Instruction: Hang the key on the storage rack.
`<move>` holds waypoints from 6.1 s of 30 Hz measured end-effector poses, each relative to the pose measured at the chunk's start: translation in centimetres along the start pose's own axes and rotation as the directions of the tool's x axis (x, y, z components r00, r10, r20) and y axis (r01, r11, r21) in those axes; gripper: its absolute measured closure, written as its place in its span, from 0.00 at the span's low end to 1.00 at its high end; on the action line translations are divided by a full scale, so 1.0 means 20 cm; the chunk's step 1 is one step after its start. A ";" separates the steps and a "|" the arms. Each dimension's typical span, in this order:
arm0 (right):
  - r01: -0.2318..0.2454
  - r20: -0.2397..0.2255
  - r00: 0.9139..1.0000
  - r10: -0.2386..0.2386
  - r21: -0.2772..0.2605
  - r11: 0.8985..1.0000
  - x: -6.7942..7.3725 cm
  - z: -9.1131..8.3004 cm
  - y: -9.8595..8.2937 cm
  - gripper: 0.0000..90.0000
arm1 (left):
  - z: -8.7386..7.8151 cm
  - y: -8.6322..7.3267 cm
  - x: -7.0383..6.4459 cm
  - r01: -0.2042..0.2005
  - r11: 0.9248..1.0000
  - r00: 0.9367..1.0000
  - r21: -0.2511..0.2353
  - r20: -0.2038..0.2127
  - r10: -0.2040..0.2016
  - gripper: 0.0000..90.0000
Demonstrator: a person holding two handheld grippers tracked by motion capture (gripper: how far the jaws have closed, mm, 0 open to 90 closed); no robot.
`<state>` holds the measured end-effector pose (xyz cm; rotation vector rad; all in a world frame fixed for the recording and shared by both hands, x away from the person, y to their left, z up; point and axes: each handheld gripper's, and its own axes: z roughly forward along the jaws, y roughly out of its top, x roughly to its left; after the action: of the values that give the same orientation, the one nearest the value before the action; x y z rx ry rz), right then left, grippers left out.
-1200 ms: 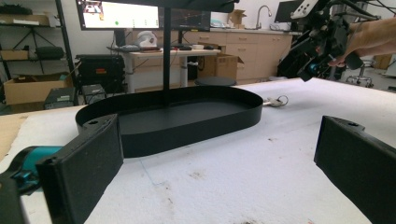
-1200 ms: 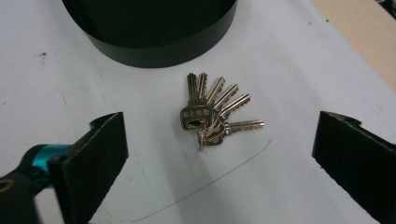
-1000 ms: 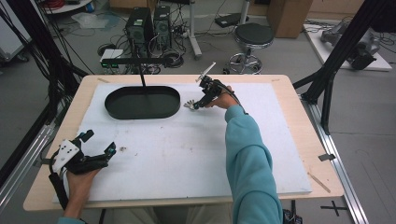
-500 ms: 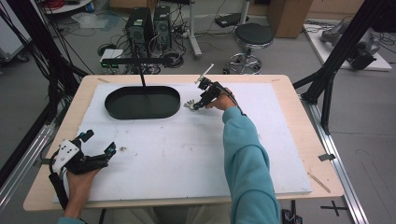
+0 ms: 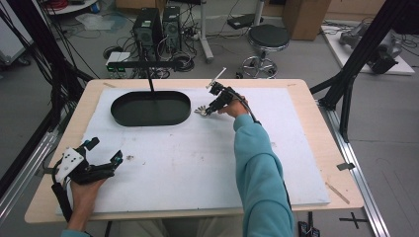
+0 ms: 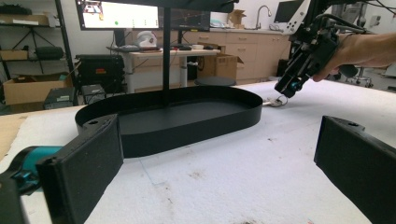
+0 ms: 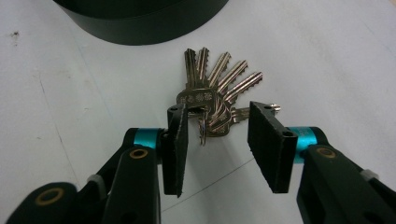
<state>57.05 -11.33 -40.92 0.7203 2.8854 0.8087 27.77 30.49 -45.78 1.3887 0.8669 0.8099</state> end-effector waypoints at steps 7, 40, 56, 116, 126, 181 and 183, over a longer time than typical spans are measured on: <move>0.017 -0.018 1.000 -0.016 0.015 1.000 -0.01 0.01 0.00 0.76 | 0.00 0.00 0.00 0.001 1.000 1.000 0.000 0.000 -0.001 0.02; 0.024 -0.014 1.000 -0.023 0.081 0.996 0.02 0.02 0.02 0.98 | 0.00 0.00 0.00 0.001 1.000 1.000 0.000 0.000 -0.001 0.02; 0.036 -0.029 0.999 -0.036 0.003 0.999 0.06 -0.09 0.03 0.99 | 0.01 0.01 0.01 0.004 1.000 1.000 0.017 0.005 -0.004 0.02; 0.168 -0.190 0.922 -0.337 -0.588 0.791 0.66 -0.71 -0.13 0.98 | 0.68 0.78 -0.35 -0.169 0.962 0.766 0.213 0.642 -0.008 0.02; 0.155 -0.218 0.910 -0.353 -0.611 0.777 0.69 -0.68 -0.15 0.98 | 0.76 0.75 -0.42 -0.181 0.956 0.722 0.230 0.691 -0.029 0.10; 0.162 -0.245 0.883 -0.401 -0.642 0.749 0.73 -0.62 -0.16 0.98 | 0.83 0.78 -0.52 -0.286 0.922 0.613 0.262 0.789 -0.034 0.81; 0.161 -0.247 0.882 -0.401 -0.641 0.750 0.73 -0.62 -0.16 0.98 | 0.83 0.78 -0.51 -0.283 0.921 0.617 0.267 0.786 -0.039 0.82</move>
<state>40.60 -13.05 -30.93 0.0377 2.6184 1.8552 37.98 14.01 -30.01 1.9314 0.2114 0.0496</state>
